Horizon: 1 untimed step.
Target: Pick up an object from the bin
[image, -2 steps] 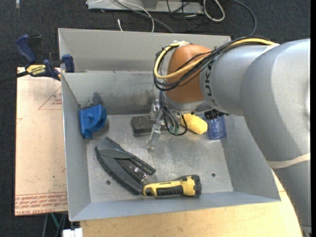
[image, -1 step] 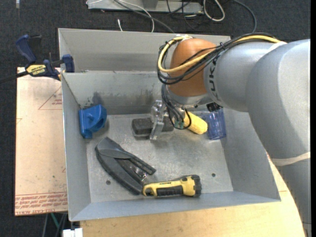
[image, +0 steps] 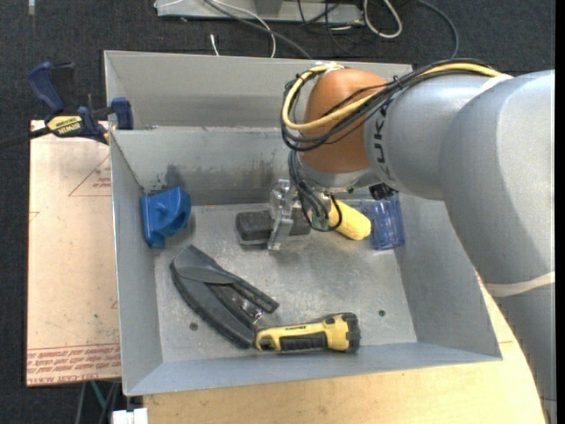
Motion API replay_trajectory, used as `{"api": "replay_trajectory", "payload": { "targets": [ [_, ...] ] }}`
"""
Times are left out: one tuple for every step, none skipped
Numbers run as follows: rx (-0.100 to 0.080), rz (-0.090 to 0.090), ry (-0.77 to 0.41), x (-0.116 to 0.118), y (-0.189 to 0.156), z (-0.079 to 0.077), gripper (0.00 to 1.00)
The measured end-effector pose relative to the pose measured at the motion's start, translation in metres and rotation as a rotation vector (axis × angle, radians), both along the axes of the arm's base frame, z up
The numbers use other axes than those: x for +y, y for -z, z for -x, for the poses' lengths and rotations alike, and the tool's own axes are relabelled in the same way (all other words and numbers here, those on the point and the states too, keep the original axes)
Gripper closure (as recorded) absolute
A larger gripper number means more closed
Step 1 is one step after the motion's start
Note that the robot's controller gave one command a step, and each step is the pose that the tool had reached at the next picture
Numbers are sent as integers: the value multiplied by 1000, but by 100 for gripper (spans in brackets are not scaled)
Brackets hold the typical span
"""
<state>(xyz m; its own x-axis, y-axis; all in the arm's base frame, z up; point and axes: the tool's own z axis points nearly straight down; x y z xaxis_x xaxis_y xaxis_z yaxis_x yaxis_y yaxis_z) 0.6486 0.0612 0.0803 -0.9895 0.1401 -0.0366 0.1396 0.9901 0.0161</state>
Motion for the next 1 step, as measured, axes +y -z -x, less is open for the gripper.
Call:
{"api": "replay_trajectory", "payload": {
  "targets": [
    [-1,0,0,0,-1,0,100]
  ]
}}
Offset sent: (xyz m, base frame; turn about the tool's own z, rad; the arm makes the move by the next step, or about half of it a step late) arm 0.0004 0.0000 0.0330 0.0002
